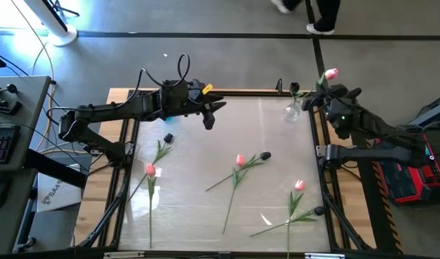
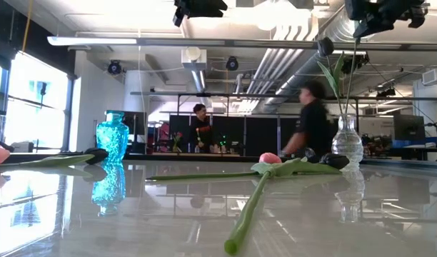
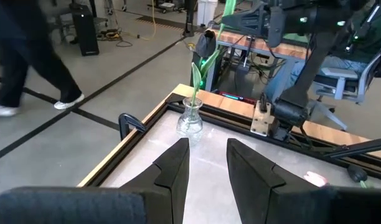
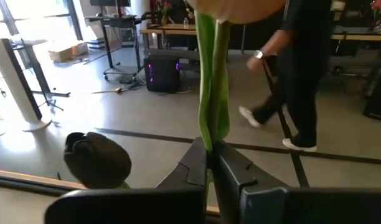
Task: Sort flowers into vase by color
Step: Put the pink flower into the transparent vase, then put the black flower into the transparent vase
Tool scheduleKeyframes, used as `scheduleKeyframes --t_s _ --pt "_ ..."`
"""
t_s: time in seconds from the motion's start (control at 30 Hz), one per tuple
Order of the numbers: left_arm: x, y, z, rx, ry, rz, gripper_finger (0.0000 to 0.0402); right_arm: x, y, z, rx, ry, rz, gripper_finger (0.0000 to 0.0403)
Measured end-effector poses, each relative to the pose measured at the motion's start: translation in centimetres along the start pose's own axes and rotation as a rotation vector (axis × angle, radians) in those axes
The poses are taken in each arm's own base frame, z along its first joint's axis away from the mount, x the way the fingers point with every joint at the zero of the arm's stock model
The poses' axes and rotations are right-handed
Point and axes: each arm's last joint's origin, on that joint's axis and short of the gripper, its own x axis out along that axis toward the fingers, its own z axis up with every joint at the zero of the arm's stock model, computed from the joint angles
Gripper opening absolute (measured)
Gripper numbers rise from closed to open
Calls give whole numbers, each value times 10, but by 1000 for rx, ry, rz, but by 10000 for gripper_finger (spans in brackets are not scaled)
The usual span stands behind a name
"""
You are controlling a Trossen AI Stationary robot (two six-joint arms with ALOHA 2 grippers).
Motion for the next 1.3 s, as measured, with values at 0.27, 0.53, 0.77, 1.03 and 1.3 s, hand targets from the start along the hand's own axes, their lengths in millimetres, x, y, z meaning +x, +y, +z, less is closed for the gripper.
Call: scheduleKeyframes --t_s 0.27,0.53,0.77,1.03,1.3 --pt "0 0 -5 -1 50 1 94 25 6 -5 -56 95 -9 1" --pt "-1 0 -11 10 114 6 94 50 10 -13 -29 208 31 36" --pt "-2 1 -19 -5 192 19 94 60 3 -13 20 242 16 100" --pt "-4 -1 -25 -20 261 21 94 48 -3 12 110 203 116 160" --pt "-7 -4 -32 -2 331 21 94 24 -16 60 115 100 172 172"
